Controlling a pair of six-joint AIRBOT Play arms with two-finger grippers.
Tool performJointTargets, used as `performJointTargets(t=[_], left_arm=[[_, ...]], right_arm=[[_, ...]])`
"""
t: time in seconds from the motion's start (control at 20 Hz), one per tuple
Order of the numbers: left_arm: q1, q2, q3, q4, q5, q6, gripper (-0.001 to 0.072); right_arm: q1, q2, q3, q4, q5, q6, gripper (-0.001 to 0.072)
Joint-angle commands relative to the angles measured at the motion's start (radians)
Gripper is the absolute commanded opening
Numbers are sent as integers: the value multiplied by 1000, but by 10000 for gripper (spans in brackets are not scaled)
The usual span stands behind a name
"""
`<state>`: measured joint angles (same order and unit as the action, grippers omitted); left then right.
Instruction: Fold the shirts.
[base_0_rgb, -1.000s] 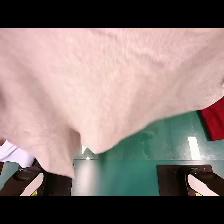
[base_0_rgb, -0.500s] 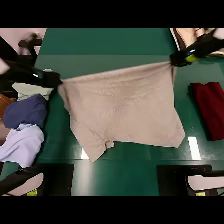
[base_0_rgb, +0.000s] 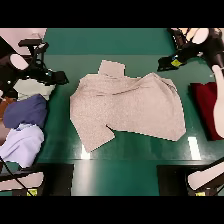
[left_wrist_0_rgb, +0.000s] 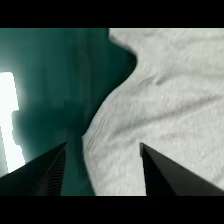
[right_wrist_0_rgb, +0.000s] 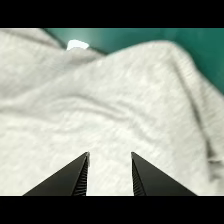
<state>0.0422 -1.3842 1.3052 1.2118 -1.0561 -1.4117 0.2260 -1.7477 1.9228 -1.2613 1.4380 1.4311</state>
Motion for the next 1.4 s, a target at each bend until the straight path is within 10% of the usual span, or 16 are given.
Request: performJointTargets(t=[0.0,0.75,0.8,0.9,1.05,1.2,1.35], left_arm=[[83,42,-56,-10,-149,11,538],[-56,135,-598,-285,184,94,537],[-59,136,-594,-284,183,91,461],[-47,136,-569,-280,151,90,32],[-48,139,-493,-272,68,85,21],[-48,139,-429,-273,35,87,21],[-48,139,-408,-276,35,86,21]], right_arm=[[-90,122,-184,218,27,-52,316],[-212,576,-726,214,-108,-68,316],[-225,594,-749,214,-98,-68,316],[-287,643,-836,213,-68,-68,316],[-443,738,-1027,141,-32,-67,317],[-629,796,-1202,57,20,-66,551],[-721,783,-1329,67,2,-66,480]])
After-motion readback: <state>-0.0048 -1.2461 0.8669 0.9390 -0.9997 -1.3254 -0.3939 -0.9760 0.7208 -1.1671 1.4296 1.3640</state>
